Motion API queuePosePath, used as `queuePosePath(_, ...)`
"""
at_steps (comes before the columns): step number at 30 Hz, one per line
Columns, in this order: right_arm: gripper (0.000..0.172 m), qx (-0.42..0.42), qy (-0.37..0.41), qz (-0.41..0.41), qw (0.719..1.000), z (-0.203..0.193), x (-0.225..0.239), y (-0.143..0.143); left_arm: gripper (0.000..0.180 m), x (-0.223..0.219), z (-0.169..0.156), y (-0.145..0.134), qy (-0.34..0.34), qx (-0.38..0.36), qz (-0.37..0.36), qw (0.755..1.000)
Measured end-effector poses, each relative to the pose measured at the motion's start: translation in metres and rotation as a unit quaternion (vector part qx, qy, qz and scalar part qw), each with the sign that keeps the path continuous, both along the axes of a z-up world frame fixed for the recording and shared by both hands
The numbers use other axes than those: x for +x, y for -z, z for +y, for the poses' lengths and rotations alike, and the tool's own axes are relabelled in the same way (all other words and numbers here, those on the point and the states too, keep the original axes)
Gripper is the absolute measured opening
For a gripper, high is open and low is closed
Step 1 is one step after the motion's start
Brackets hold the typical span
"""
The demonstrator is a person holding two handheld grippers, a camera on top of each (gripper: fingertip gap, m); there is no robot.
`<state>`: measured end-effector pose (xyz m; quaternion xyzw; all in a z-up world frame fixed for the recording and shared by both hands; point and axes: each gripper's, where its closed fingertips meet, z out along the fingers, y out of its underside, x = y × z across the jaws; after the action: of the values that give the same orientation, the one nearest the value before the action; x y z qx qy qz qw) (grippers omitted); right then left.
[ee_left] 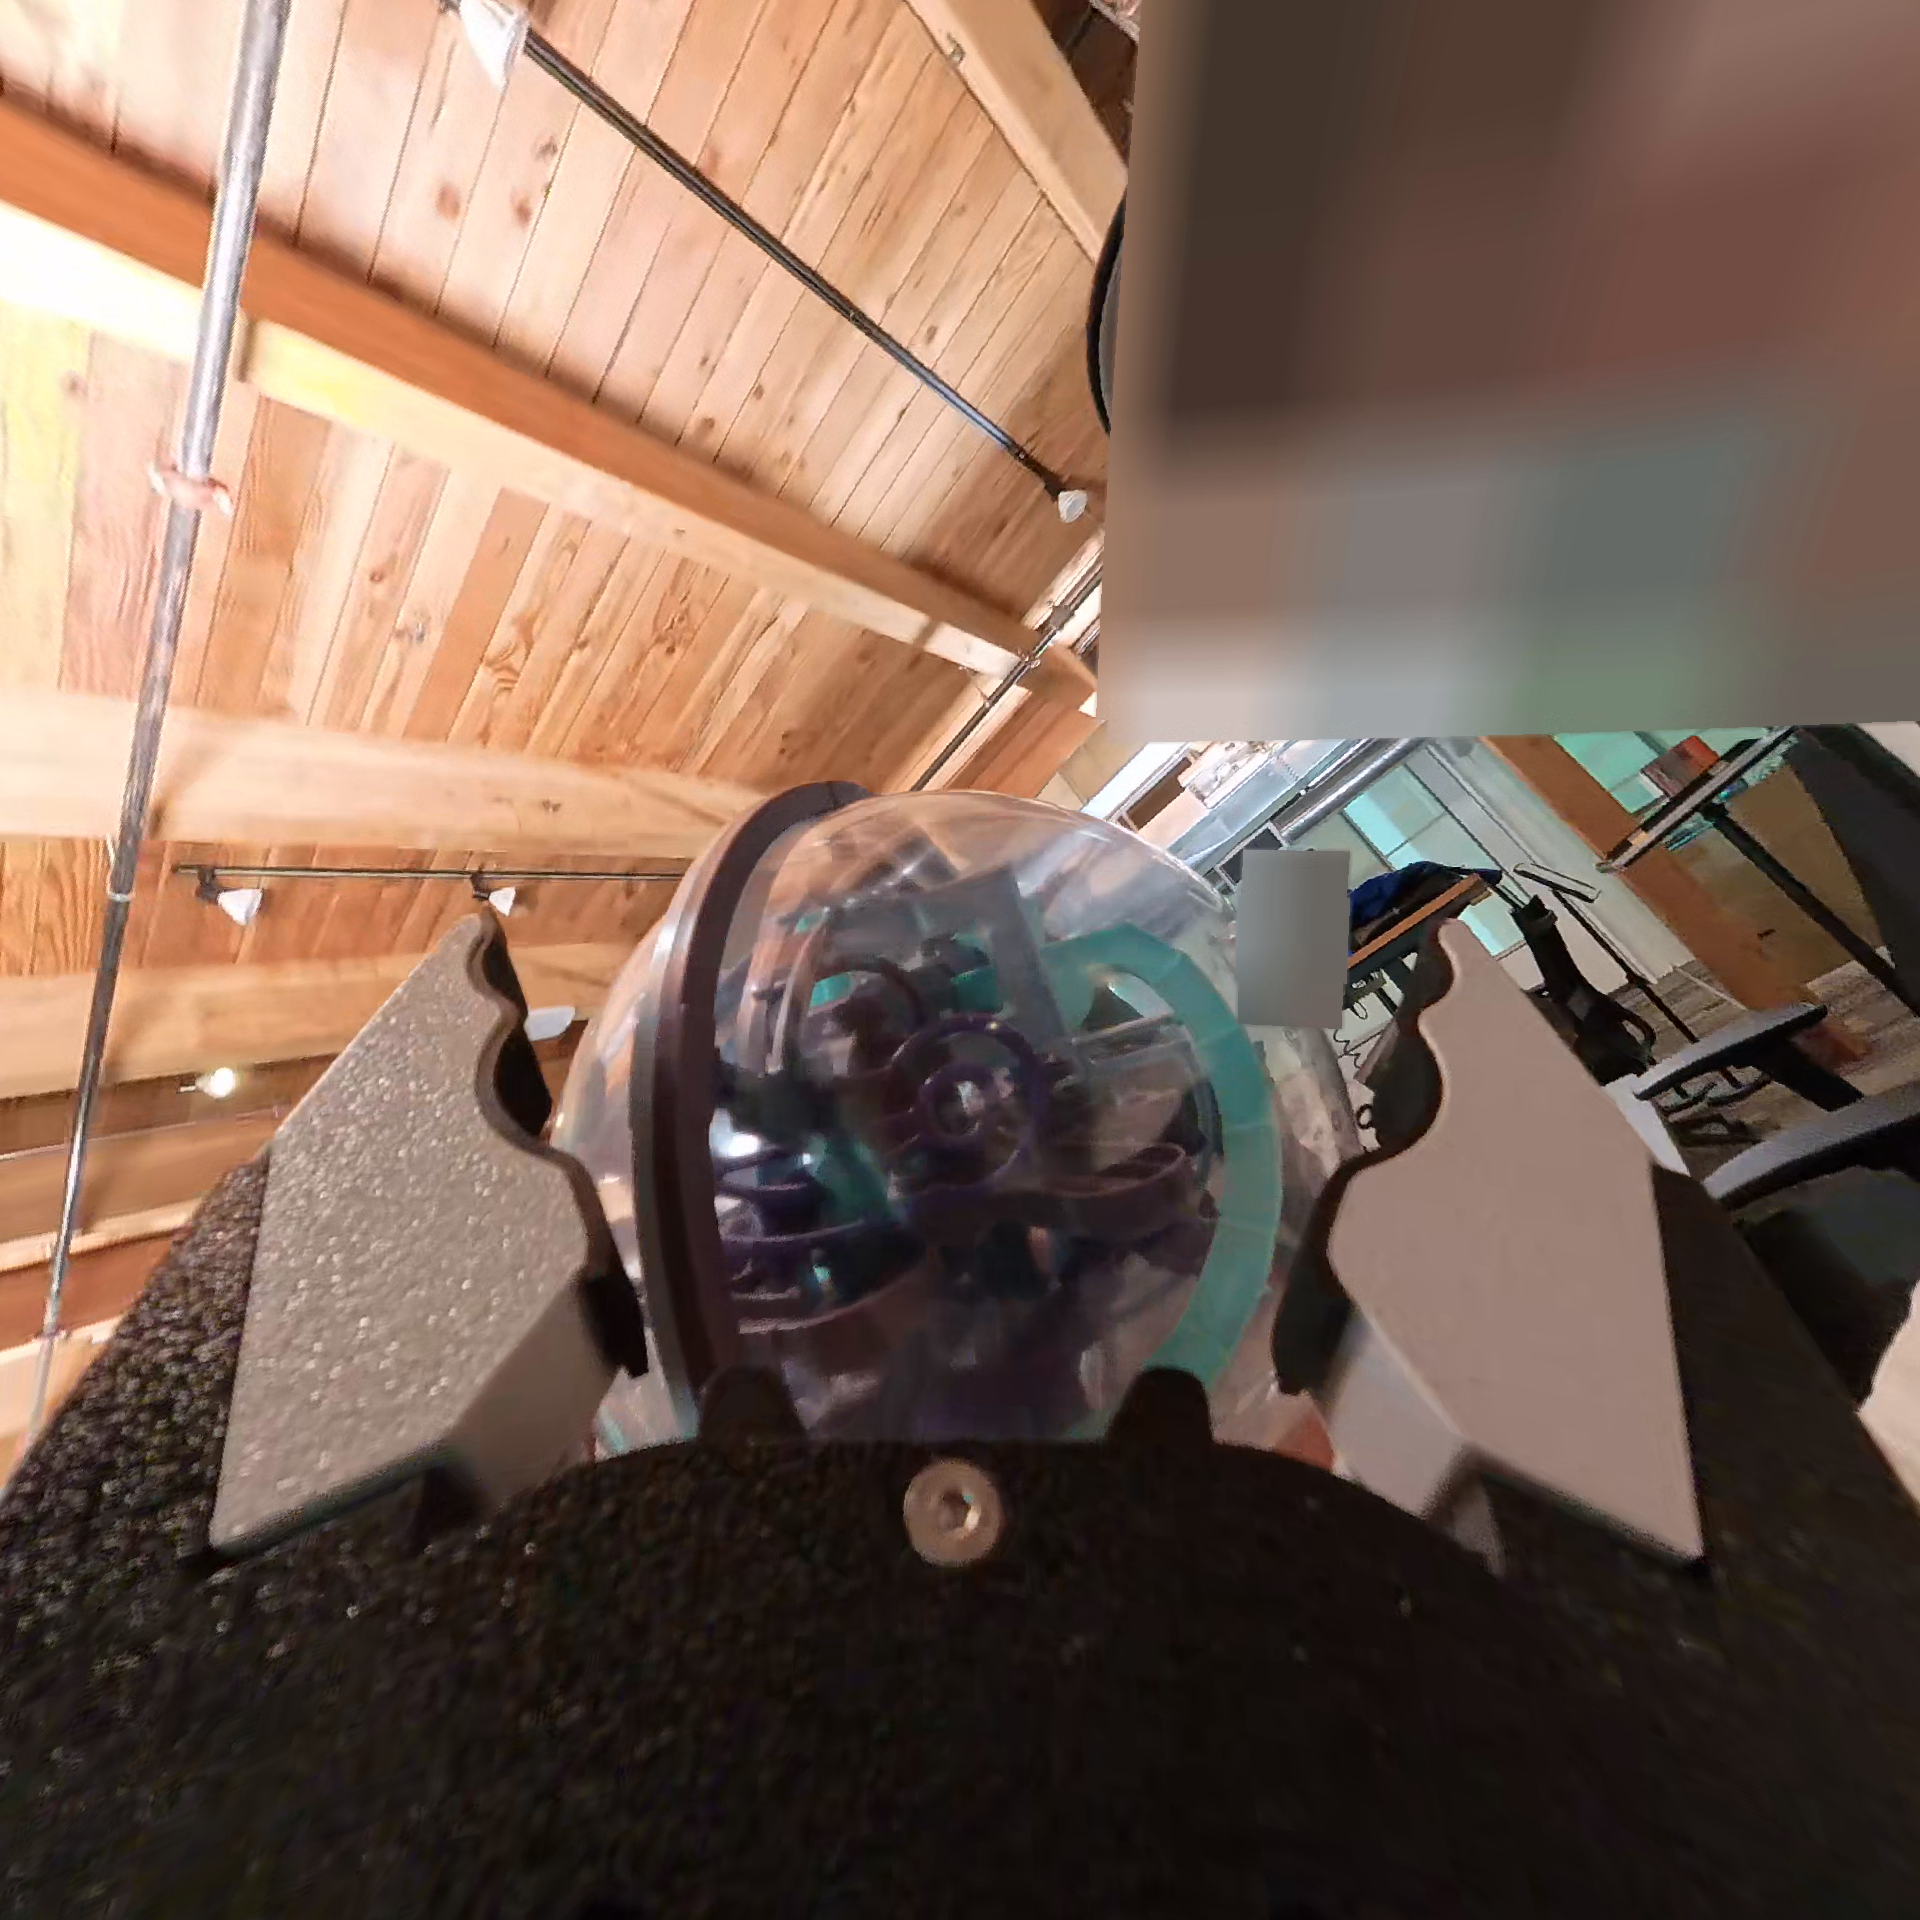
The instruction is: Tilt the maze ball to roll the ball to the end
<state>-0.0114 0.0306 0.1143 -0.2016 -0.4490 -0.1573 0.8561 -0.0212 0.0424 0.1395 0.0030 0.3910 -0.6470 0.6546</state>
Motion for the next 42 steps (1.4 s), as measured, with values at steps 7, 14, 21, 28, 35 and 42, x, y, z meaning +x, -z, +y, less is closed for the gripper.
queuePosePath(7,0.157,0.050,-0.032,0.007,0.998,-0.019,0.003,-0.034,0.157,0.003,-0.021,-0.032,-0.029,0.070,-0.015,0.997)
queuePosePath(14,0.157,0.077,-0.035,0.018,0.996,-0.023,0.012,-0.067,0.157,0.013,-0.027,-0.066,-0.032,0.095,-0.003,0.995)
queuePosePath(21,0.157,0.071,-0.029,0.037,0.996,-0.017,0.021,-0.087,0.157,0.022,-0.022,-0.087,-0.026,0.082,0.017,0.996)
queuePosePath(28,0.158,0.103,-0.019,-0.011,0.994,-0.024,0.016,-0.104,0.157,0.017,-0.030,-0.103,-0.019,0.117,-0.029,0.993)
queuePosePath(35,0.157,0.125,-0.002,-0.058,0.990,-0.033,0.004,-0.118,0.157,0.005,-0.038,-0.117,0.003,0.137,-0.070,0.988)
queuePosePath(42,0.158,0.123,0.008,-0.062,0.990,-0.036,0.006,-0.126,0.157,0.007,-0.041,-0.125,0.012,0.133,-0.073,0.988)
